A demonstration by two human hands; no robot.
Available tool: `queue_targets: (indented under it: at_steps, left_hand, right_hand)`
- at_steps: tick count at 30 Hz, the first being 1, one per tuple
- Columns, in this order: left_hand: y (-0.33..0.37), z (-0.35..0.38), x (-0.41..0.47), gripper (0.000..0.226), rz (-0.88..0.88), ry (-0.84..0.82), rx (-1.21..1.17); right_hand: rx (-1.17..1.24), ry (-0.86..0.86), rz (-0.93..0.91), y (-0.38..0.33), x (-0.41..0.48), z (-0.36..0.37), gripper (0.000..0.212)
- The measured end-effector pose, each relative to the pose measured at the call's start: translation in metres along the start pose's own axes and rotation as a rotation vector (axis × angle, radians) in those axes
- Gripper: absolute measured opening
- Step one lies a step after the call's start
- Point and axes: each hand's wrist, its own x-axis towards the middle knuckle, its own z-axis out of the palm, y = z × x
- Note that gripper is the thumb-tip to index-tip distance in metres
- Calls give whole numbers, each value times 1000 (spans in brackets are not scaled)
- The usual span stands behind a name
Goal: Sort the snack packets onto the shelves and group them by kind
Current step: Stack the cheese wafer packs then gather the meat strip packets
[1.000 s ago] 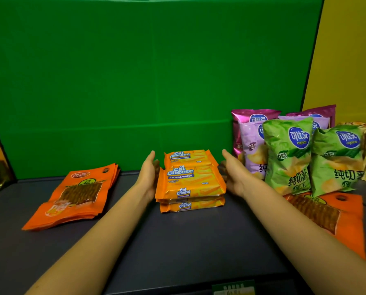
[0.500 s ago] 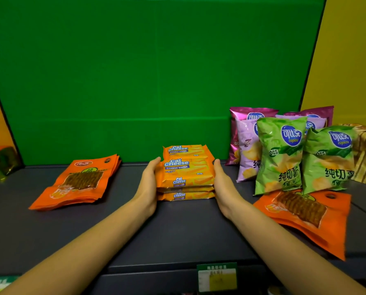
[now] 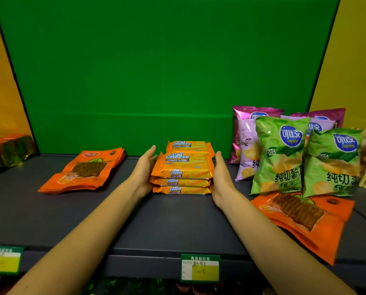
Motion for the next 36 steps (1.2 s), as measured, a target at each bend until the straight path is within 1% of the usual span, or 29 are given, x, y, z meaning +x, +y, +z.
queue_targets:
  at_steps: [2,4,6,8,9,12,16,18,19,20,21,22,23,25,27,28,30,32,34,36]
  left_hand:
    - [5,-4,3,72,13,13,-50]
    - [6,-5,8,74,32,6,-80]
    - [2,-4,9,65,44,-11,-64]
    - [-1,-1,8,46,65,-71,-29]
    - [-3,0,9,44,58,-103,-16]
    - [-5,-1,13,47,51,-162,-11]
    - [-8,-5,17,50,42,-168,28]
    - [-3,-7,14,46,84,-89,65]
    - [-1,-10,15,40,139,-9,131]
    - [0,-13,17,31,234,111,201]
    - [2,-16,17,23,368,247,252]
    - [5,-17,12,20,516,356,267]
    - [9,-17,6,19,661,398,269]
    - [18,-11,-14,22,874,346,244]
    - [24,-1,-34,21,958,233,272]
    - [26,5,-45,18,963,176,303]
    - [23,21,-62,13,926,43,413]
    - [16,41,-78,15,863,-131,534]
    - [2,62,-85,17,771,-289,599]
    - [-13,80,-84,19,754,-332,730]
  right_hand:
    - [47,-4,-12,-5,7,-3,57]
    - [85,-24,-42,-7,12,-4,55]
    - [85,-45,-57,-7,16,-3,55]
    - [75,-51,-44,-5,16,-1,57]
    - [70,-55,-32,-5,15,1,58]
    - [61,-78,-5,-5,14,2,61]
    - [24,-87,-54,-7,7,4,62]
    - [-4,-45,-65,-12,-2,5,63]
    - [-11,-14,-74,-16,-7,4,63]
    - [-27,30,-89,-20,-13,3,61]
    - [-64,53,-119,-23,-20,-2,58]
    - [-119,50,-149,-23,-29,-9,53]
    - [-175,54,-161,-24,-38,-13,47]
    - [-274,70,-208,-29,-57,-21,34]
    - [-392,31,-272,-35,-79,-31,26]
    - [-453,7,-320,-38,-90,-38,24]
    - [-559,30,-432,-44,-110,-61,22]
    - [-622,137,-504,-50,-125,-89,26]
    - [-690,255,-515,-57,-138,-121,26]
    - [-802,359,-490,-63,-147,-152,20]
